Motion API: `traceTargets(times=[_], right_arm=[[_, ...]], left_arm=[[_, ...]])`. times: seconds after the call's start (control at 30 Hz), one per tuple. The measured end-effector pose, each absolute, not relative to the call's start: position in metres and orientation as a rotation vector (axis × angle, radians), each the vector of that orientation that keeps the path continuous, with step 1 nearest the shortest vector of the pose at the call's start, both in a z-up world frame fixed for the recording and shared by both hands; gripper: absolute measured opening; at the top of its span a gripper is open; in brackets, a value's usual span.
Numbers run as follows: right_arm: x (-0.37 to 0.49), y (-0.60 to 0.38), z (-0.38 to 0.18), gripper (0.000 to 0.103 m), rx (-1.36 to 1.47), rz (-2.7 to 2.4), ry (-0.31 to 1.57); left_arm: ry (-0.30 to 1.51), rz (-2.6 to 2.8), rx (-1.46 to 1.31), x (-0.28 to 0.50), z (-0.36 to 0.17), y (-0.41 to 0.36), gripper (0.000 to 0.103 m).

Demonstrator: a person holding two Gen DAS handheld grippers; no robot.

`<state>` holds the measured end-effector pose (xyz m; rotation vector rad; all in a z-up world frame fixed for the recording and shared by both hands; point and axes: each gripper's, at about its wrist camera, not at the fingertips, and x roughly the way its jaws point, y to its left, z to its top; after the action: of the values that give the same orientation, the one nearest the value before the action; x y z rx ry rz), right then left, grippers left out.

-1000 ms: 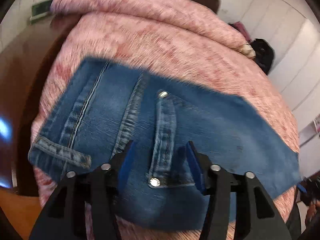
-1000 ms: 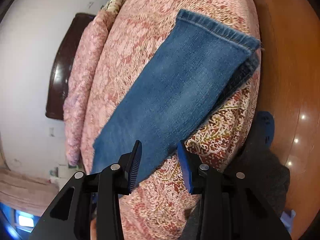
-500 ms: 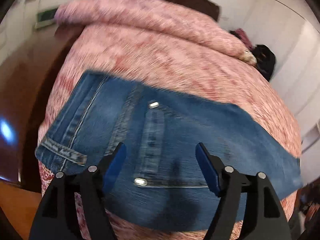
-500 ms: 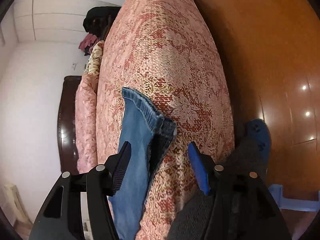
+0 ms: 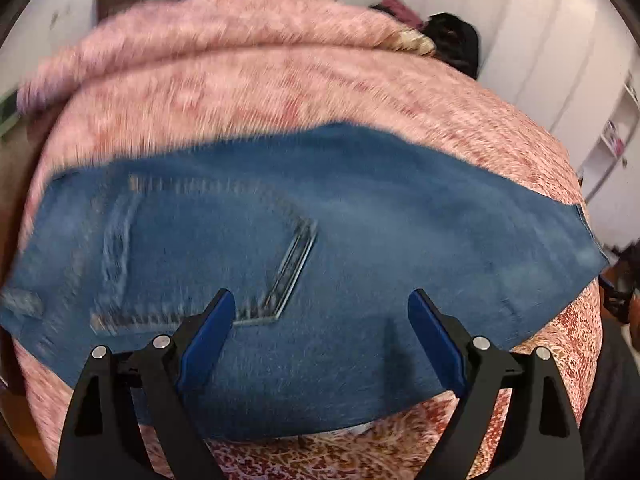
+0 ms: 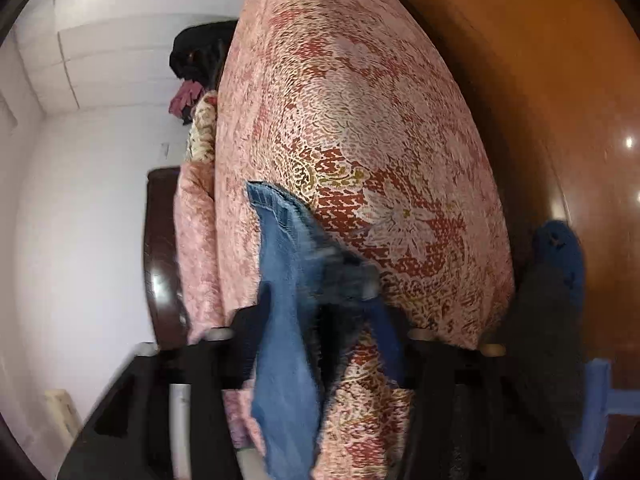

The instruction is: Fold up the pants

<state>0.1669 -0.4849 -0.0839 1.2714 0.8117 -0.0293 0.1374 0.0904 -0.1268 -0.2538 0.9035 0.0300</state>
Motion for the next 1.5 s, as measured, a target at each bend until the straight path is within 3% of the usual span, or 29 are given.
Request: traceTargets(times=[0.2, 0.47, 0.73, 0.97, 1.23, 1.43, 1.47, 1.5], right_arm=[[0.172, -0.460, -0.035, 0.018, 0.902, -0.072, 0.830], [0.183, -0.421, 0.014, 0.017, 0.681, 0.015, 0.796], [0.195, -0.344, 0.039, 0.017, 0.557, 0.192, 0.804], [0.197, -0.246, 0.028, 0.017, 0.489, 0.397, 0.877], [0.188, -0.144, -0.031, 0.017, 0.400, 0.567, 1.068], [0.173, -0.127, -0.044, 0.017, 0.371, 0.594, 1.181], [0.171, -0.131, -0.041, 0.019, 0.405, 0.588, 1.187], [0.171, -0.143, -0.039, 0.034, 0.500, 0.596, 1.205]], left_arm=[[0.890, -0.045, -0.361, 0.141, -0.138, 0.099, 0.101], [0.956, 0.025, -0.172, 0.150, -0.144, 0.076, 0.101], [0.915, 0.008, -0.211, 0.143, -0.143, 0.082, 0.101], [0.896, -0.002, -0.228, 0.142, -0.144, 0.086, 0.101], [0.879, -0.020, -0.259, 0.141, -0.144, 0.090, 0.101], [0.872, -0.030, -0.276, 0.140, -0.145, 0.093, 0.101], [0.871, -0.030, -0.278, 0.140, -0.145, 0.093, 0.101], [0.870, -0.030, -0.278, 0.140, -0.145, 0.093, 0.101]])
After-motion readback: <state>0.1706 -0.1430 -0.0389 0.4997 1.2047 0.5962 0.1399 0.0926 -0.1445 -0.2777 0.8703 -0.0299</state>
